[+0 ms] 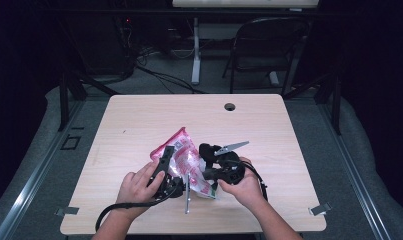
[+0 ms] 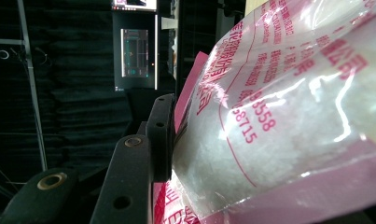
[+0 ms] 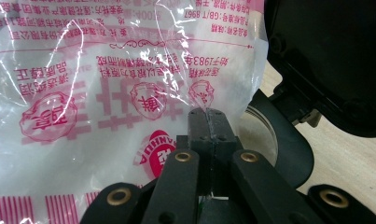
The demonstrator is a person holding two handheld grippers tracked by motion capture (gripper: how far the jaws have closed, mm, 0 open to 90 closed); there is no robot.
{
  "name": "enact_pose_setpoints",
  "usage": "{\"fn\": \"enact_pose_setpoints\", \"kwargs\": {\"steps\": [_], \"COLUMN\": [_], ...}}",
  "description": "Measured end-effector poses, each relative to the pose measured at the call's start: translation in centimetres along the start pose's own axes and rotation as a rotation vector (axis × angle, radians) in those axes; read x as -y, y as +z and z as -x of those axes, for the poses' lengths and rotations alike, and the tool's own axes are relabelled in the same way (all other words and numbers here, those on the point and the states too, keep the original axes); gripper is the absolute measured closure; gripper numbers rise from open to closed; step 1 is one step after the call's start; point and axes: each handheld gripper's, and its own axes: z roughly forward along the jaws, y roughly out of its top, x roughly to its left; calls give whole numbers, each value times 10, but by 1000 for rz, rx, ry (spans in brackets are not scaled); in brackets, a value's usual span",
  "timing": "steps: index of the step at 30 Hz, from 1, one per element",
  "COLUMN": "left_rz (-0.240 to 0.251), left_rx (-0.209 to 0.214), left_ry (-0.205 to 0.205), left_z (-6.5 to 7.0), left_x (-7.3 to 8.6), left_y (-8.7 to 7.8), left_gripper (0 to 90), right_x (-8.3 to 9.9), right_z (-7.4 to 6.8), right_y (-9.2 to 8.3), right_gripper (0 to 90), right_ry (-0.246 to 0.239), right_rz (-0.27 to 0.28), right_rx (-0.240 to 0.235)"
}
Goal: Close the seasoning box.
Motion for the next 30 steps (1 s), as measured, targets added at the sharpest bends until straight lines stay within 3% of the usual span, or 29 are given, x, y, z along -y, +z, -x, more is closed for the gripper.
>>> {"fn": "enact_pose_setpoints", "kwargs": {"steps": [30], "left_rz": [3], "left_rx": [-8], "left_ry": [3], "left_z": [-1], "left_x": [-1], "left_y": [0], "left_gripper": [646], "right_x": [0], "right_z": [0], "right_y": [0], "right_gripper": [900], "right_ry": [-2], "right_rz": [0], "right_rx": [2]}}
